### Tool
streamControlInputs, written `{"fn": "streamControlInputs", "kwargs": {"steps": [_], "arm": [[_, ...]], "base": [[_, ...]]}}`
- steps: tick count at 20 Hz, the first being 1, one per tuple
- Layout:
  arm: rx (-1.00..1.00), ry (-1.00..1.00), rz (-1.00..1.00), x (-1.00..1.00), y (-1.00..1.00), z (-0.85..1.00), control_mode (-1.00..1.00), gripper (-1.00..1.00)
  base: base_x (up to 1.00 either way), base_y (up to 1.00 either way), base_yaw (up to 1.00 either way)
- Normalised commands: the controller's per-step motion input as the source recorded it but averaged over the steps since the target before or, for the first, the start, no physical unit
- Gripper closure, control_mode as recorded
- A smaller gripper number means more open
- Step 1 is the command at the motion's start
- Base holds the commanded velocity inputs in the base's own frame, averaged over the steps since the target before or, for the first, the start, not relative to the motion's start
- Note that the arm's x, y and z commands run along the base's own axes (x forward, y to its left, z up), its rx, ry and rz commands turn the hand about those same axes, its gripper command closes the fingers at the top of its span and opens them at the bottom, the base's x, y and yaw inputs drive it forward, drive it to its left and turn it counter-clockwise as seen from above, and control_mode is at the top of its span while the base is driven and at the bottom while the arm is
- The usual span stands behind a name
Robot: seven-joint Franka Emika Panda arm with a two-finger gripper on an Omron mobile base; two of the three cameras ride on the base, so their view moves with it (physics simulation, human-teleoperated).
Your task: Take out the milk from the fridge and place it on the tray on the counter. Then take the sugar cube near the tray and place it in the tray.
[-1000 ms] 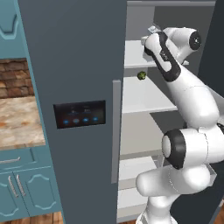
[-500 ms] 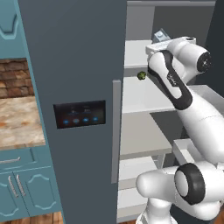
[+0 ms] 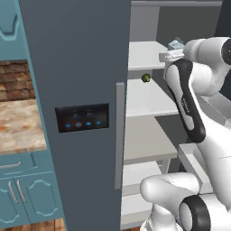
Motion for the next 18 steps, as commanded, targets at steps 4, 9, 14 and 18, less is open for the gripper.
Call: {"fn": "streamControlInputs", "kwargs": {"steps": [4,9,14,18], "arm": [[0.0,0.26,-0.08,-0.74,0.02,-0.19,-1.0,1.0],[0.0,0.05,-0.04,-0.87,0.0,-0.56,-1.0,1.0],[0.06,-0.04,-0.01,-0.6,0.07,-0.61,-1.0,1.0],[0.05,-0.29,0.0,-0.19,0.18,-0.54,-1.0,1.0]], "base": [[0.0,0.0,0.0],[0.0,0.0,0.0],[0.0,0.0,0.0],[0.0,0.0,0.0]]}}
